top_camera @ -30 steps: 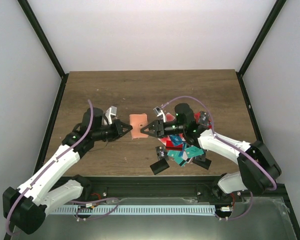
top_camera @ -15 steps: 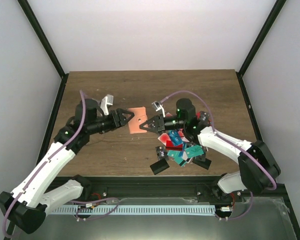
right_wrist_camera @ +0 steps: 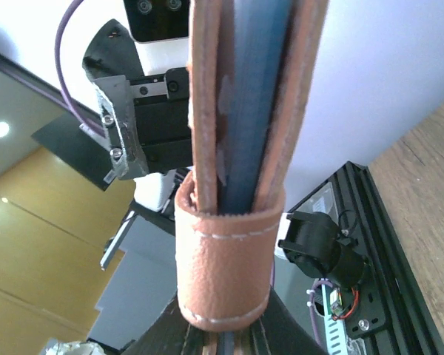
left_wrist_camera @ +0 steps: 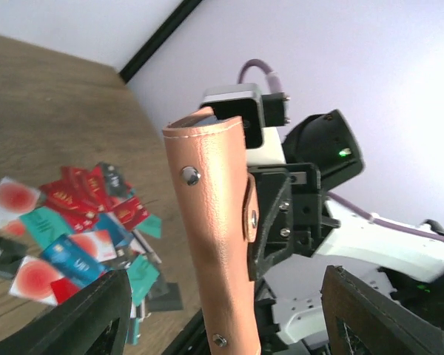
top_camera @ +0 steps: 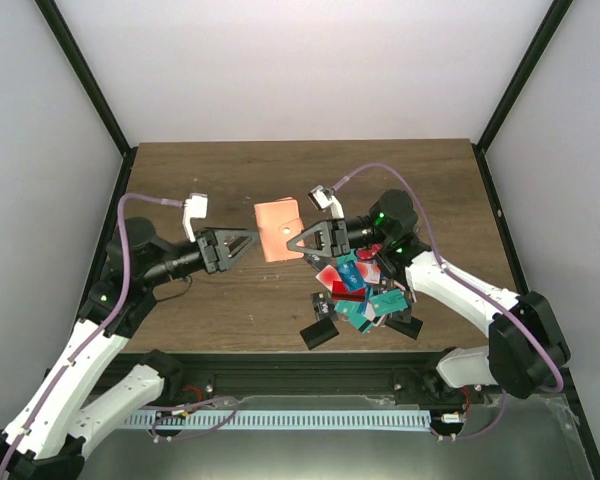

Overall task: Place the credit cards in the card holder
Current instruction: Open the card holder at the center of the board.

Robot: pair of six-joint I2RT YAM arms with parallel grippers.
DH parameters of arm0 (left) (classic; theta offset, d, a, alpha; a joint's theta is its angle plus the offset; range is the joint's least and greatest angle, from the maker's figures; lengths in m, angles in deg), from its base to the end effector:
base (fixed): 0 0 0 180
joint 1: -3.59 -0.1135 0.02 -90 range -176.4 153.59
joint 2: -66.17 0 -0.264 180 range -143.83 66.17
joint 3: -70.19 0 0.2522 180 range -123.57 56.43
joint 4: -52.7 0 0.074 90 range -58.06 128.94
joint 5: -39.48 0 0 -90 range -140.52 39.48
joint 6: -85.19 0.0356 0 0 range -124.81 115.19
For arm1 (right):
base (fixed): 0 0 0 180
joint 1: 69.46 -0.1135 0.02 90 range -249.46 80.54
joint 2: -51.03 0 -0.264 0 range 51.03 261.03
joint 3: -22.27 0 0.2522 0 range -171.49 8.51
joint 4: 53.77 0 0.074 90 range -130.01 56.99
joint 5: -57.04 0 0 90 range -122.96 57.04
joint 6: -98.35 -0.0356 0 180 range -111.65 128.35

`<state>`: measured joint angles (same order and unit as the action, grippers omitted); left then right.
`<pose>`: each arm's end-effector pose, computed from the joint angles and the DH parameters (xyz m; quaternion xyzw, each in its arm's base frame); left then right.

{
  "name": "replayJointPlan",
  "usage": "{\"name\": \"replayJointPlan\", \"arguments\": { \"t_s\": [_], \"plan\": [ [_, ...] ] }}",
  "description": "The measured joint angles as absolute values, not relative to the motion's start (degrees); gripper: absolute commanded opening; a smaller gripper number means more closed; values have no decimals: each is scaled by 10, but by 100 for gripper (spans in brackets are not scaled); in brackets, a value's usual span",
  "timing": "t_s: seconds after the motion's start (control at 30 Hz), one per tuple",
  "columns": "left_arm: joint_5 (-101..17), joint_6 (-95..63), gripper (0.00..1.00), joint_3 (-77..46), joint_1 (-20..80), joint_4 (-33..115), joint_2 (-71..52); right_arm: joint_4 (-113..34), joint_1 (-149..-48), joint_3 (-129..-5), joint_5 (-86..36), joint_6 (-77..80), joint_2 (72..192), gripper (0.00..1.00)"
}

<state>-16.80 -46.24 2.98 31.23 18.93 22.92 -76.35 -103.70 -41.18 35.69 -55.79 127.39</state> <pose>0.1328 -0.0919 0.3792 0.0976 0.7492 -0.5322 0.3820 0.2205 0.1902 0.3283 -0.2789 0.6258 0.7154 0.1372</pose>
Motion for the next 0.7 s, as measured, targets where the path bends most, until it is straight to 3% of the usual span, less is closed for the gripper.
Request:
{"name": "replayJointPlan", "arguments": {
  "t_s": [0.57, 0.7],
  "plan": [
    [-69, -545, 48, 70, 312, 386, 205, -895, -1037, -431, 412, -646, 1273, 1],
    [-59, -559, 38, 85, 312, 420, 195, -914, -1037, -431, 416, -665, 1274, 1]
  ]
}}
